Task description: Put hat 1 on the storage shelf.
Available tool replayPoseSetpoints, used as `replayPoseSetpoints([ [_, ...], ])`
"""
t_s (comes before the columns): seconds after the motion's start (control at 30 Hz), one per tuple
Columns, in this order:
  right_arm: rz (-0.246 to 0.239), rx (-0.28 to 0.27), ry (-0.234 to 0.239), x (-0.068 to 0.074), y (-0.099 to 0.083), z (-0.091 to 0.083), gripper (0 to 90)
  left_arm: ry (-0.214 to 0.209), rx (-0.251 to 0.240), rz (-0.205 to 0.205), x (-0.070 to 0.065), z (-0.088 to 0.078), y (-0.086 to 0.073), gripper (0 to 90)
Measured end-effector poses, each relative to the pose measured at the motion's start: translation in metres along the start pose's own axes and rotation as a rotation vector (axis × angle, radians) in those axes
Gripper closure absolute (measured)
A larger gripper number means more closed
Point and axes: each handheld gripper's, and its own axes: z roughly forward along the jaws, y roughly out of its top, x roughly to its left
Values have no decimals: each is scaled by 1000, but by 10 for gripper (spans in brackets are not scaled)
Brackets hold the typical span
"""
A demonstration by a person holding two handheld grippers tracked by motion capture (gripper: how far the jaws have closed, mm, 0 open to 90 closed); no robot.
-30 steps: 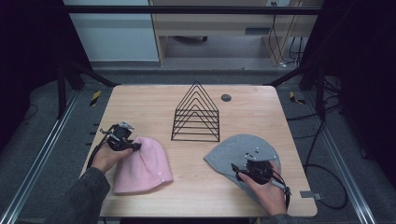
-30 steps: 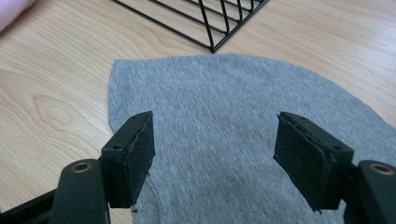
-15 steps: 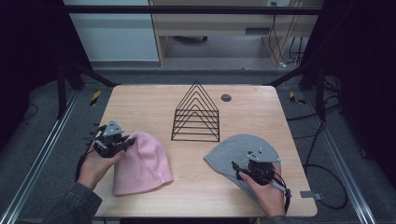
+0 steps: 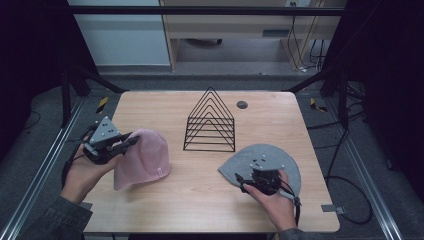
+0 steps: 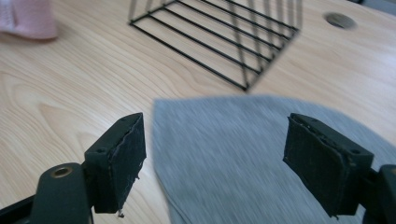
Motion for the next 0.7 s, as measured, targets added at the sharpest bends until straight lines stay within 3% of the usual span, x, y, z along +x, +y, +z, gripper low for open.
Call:
replayPoseSetpoints([
  [0.07, -19, 3, 9, 5, 8, 4, 206, 7, -9, -3, 1, -1, 4, 797],
  [0.13, -94, 16, 40, 21, 36, 13, 216, 11, -23, -5, 4, -4, 12, 797],
  [0.23, -116, 17, 47, 29, 50, 14, 228, 12, -35, 2, 5, -8, 19, 796],
  [0.27, -132, 9, 60, 36, 66, 15, 233, 10, -41, 4, 6, -10, 25, 796],
  [0.4, -110, -11, 84, 44, 87, 19, 226, 7, -45, 16, 9, -13, 39, 795],
  [0.5, -135, -13, 107, 52, 100, 20, 224, 1, -63, 16, 10, -17, 48, 795],
  [0.7, -162, -11, 148, 58, 114, 17, 224, -7, -54, 36, 11, -18, 62, 794],
])
